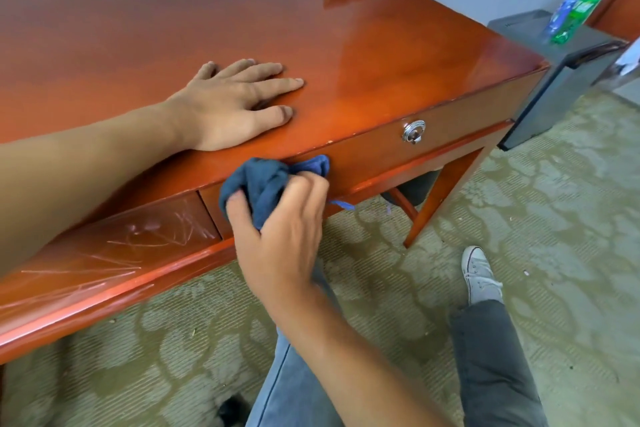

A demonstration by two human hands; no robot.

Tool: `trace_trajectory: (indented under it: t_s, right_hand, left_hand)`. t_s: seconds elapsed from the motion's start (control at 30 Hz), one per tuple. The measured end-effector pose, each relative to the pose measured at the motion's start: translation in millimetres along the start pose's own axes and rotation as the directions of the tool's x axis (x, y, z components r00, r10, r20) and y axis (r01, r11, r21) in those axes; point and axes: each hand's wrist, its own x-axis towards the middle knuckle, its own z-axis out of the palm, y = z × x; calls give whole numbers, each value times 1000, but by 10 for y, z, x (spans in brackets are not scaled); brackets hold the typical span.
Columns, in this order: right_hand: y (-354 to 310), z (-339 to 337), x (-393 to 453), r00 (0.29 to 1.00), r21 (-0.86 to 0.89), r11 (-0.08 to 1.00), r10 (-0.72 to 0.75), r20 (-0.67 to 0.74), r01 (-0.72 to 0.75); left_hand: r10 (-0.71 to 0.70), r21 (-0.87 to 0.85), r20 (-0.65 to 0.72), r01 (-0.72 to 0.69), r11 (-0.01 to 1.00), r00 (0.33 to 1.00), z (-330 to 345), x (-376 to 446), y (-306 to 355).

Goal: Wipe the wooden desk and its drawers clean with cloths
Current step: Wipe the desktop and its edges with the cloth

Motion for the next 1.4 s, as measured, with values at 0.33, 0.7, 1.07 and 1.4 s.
trace_trajectory:
  t_s: [0.33,0.7,1.07,1.4]
  right_hand:
    - [759,-371,515,922,-246,889,368,-120,-386]
    - [200,3,-93,968,-96,968,-222,114,233]
    - [720,-423,1011,741,206,798,603,-296,-567]
    - [1001,-613,923,876,71,880,474,-91,-469]
  left_hand:
    - [7,16,35,-7,1000,999,-6,-37,28]
    - [8,4,14,-8,1000,1000,-14,-32,40]
    - [29,28,31,-30,999,999,-2,6,11]
    - [24,29,93,-27,999,995,-128,85,193]
